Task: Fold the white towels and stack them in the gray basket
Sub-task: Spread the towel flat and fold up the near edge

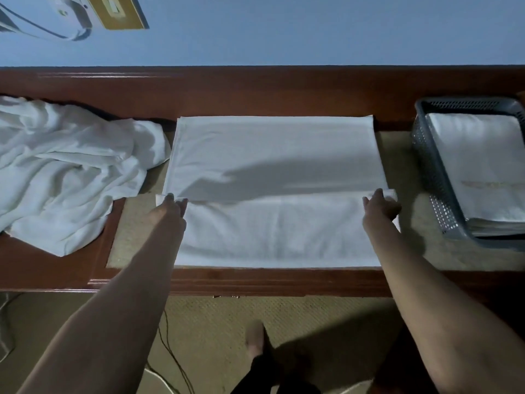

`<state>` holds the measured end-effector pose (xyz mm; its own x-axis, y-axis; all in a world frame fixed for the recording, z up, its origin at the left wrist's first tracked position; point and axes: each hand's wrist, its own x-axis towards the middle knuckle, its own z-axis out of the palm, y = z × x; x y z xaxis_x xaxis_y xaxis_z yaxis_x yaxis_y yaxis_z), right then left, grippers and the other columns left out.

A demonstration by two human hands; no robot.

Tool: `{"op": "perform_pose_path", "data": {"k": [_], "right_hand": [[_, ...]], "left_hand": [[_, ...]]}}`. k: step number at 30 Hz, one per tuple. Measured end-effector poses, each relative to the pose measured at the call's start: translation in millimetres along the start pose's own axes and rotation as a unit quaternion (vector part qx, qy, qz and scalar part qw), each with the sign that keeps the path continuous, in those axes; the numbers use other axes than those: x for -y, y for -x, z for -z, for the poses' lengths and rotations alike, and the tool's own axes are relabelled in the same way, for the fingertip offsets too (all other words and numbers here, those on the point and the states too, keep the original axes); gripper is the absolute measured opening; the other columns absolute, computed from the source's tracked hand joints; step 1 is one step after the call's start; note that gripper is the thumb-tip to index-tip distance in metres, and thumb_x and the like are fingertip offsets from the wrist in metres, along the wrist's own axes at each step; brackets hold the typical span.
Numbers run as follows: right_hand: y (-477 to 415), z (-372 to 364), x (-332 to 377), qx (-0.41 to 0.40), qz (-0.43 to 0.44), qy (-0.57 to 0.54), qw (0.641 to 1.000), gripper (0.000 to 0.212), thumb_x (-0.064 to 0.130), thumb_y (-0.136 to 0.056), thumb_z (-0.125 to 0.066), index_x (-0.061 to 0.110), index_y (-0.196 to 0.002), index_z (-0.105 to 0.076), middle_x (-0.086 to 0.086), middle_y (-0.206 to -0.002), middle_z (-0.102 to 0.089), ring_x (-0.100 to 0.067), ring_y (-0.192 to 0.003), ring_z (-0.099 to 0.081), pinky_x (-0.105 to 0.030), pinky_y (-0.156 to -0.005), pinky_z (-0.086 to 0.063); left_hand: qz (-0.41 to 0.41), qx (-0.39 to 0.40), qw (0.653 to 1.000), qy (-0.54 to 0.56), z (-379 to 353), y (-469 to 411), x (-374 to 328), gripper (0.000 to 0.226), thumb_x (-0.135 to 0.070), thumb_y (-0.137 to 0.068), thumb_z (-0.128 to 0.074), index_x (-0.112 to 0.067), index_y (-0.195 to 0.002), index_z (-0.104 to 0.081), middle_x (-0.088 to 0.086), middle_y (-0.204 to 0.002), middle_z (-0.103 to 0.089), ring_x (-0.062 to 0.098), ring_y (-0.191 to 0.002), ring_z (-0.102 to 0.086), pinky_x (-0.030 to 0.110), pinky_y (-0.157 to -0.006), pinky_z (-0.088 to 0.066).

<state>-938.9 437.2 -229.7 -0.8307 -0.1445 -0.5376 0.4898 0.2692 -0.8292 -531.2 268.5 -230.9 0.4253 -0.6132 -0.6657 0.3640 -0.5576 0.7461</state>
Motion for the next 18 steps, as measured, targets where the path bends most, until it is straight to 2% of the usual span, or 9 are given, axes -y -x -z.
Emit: {"op": "perform_pose_path", "data": {"k": [1,2,4,6,7,9,11,13,18], "right_hand": [[1,-5,-3,-0.018,0.039,-0.005,0.999,0.025,0.022,-0.099,-0.06,0.011,-0.118,-0.049,-0.014,-0.118,-0.064,-0.017,-0.082,-0.059,-0.037,-0.094,-0.053],[4,-7,-5,-0.009,0.082,0.046,0.996,0.032,0.024,-0.098,-0.061,0.01,-0.123,-0.048,-0.014,-0.119,-0.066,-0.024,-0.089,-0.061,-0.035,-0.088,-0.051],[17,-12,-11,0.07,0.189,0.18,0.963,0.035,0.018,-0.1,-0.059,0.007,-0.131,-0.049,-0.013,-0.127,-0.063,-0.028,-0.102,-0.063,-0.032,-0.084,-0.046],[23,-14,-25,0.138,0.301,0.288,0.899,0.034,0.01,-0.1,-0.057,0.002,-0.132,-0.052,-0.016,-0.131,-0.058,-0.031,-0.115,-0.059,-0.032,-0.092,-0.045],[24,-15,-31,0.166,0.356,0.335,0.857,0.035,0.008,-0.099,-0.057,0.001,-0.133,-0.053,-0.018,-0.133,-0.056,-0.031,-0.121,-0.056,-0.035,-0.099,-0.045],[25,-20,-45,0.218,0.431,0.425,0.766,0.039,0.007,-0.099,-0.056,0.001,-0.137,-0.053,-0.019,-0.14,-0.054,-0.034,-0.132,-0.049,-0.043,-0.109,-0.041],[17,-27,-57,0.254,0.477,0.502,0.675,0.043,0.008,-0.1,-0.055,0.002,-0.142,-0.051,-0.018,-0.144,-0.053,-0.037,-0.136,-0.046,-0.05,-0.109,-0.039],[7,-33,-60,0.263,0.493,0.561,0.611,0.043,0.012,-0.102,-0.052,0.006,-0.145,-0.048,-0.015,-0.144,-0.053,-0.037,-0.135,-0.046,-0.051,-0.108,-0.037],[-14,-53,-40,0.255,0.453,0.639,0.566,0.029,0.028,-0.1,-0.059,0.015,-0.127,-0.059,-0.008,-0.126,-0.061,-0.032,-0.121,-0.051,-0.043,-0.105,-0.032]], "left_hand": [[-0.038,0.014,0.999,-0.018,-4,4,3,0.023,-0.027,-0.096,-0.068,-0.008,-0.108,-0.063,0.006,-0.081,-0.074,0.013,-0.062,-0.068,0.019,-0.047,-0.052],[-0.087,0.011,0.994,-0.06,-9,1,11,0.029,-0.029,-0.091,-0.074,-0.008,-0.107,-0.064,0.012,-0.096,-0.074,0.019,-0.068,-0.07,0.026,-0.056,-0.058],[-0.202,0.036,0.956,-0.21,-17,11,27,0.03,-0.028,-0.085,-0.078,-0.014,-0.108,-0.065,0.011,-0.102,-0.074,0.027,-0.081,-0.072,0.039,-0.076,-0.06],[-0.348,0.113,0.854,-0.37,-28,32,49,0.027,-0.017,-0.09,-0.073,-0.012,-0.116,-0.066,0.005,-0.102,-0.072,0.025,-0.093,-0.068,0.037,-0.086,-0.053],[-0.415,0.153,0.791,-0.422,-33,40,59,0.029,-0.013,-0.092,-0.07,-0.011,-0.121,-0.066,0.006,-0.11,-0.071,0.026,-0.102,-0.065,0.039,-0.09,-0.052],[-0.483,0.211,0.675,-0.516,-45,46,78,0.04,-0.011,-0.097,-0.064,-0.013,-0.136,-0.06,0.009,-0.135,-0.062,0.031,-0.126,-0.054,0.048,-0.103,-0.044],[-0.468,0.237,0.592,-0.612,-55,40,87,0.049,-0.014,-0.103,-0.054,-0.018,-0.151,-0.046,0.003,-0.154,-0.047,0.027,-0.144,-0.037,0.056,-0.115,-0.028],[-0.428,0.245,0.557,-0.669,-65,33,85,0.05,-0.017,-0.105,-0.049,-0.022,-0.154,-0.04,0.001,-0.158,-0.041,0.025,-0.148,-0.03,0.063,-0.118,-0.019],[-0.406,0.256,0.489,-0.728,-78,18,66,0.033,-0.032,-0.104,-0.056,-0.022,-0.136,-0.054,0.005,-0.139,-0.054,0.029,-0.132,-0.046,0.055,-0.106,-0.034]]}}
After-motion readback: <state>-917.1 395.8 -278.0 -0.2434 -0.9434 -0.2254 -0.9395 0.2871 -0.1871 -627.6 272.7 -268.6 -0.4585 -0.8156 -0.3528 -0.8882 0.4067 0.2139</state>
